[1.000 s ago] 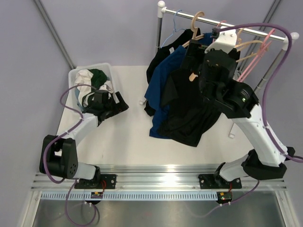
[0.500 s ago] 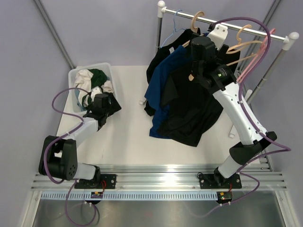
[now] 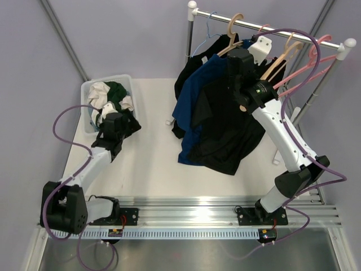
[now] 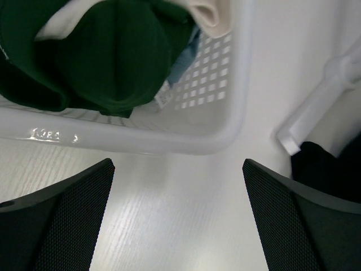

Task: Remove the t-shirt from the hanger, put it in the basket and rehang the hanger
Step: Pick up the hanger from the clothesline.

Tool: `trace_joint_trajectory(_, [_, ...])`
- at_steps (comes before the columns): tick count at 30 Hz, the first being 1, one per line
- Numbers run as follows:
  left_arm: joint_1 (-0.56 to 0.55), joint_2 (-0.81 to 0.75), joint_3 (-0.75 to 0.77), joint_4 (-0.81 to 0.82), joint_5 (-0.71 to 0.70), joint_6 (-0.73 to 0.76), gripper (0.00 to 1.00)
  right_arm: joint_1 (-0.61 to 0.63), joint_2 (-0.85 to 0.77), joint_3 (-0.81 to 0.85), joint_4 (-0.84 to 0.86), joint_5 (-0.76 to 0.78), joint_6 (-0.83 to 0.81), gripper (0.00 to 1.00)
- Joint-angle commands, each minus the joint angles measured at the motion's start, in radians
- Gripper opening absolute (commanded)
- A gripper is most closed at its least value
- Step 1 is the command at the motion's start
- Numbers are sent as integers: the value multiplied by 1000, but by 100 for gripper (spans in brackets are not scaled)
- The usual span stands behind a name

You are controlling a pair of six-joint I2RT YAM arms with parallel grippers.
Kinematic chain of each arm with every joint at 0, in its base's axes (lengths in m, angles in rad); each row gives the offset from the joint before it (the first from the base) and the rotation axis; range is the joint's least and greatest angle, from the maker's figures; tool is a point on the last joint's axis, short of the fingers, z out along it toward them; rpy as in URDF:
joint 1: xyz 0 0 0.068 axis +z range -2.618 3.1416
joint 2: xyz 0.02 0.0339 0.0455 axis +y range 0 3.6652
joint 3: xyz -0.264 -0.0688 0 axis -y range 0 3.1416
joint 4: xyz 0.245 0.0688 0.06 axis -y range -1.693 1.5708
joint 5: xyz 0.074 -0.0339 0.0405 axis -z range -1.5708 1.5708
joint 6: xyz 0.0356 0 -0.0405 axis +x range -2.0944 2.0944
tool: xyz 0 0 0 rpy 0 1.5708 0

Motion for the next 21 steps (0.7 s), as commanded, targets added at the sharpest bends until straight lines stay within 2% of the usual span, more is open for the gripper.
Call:
trace_joint_trajectory(1, [-55, -131, 48, -20, 47, 31, 99, -4, -29, 8, 19, 69, 53, 64])
trace_joint_trajectory(3, [-89, -182, 58, -54, 41, 31, 99, -4, -15, 20, -5, 80, 73, 62])
trace_joint_trajectory(7, [-175, -341, 21, -60, 16, 12, 99, -4, 5, 28, -33, 76, 117, 64])
trace_joint_trajectory(9, [-194, -374, 16, -64, 28, 11, 99, -4, 9, 22, -25, 68, 126, 65])
trace_joint_trajectory(15, [-239, -406, 16, -81, 111, -1, 99, -4, 37, 20, -16, 53, 146, 67])
trace_joint_trajectory(21, [-263, -437, 4, -84, 130, 6, 99, -4, 57, 19, -48, 51, 183, 65])
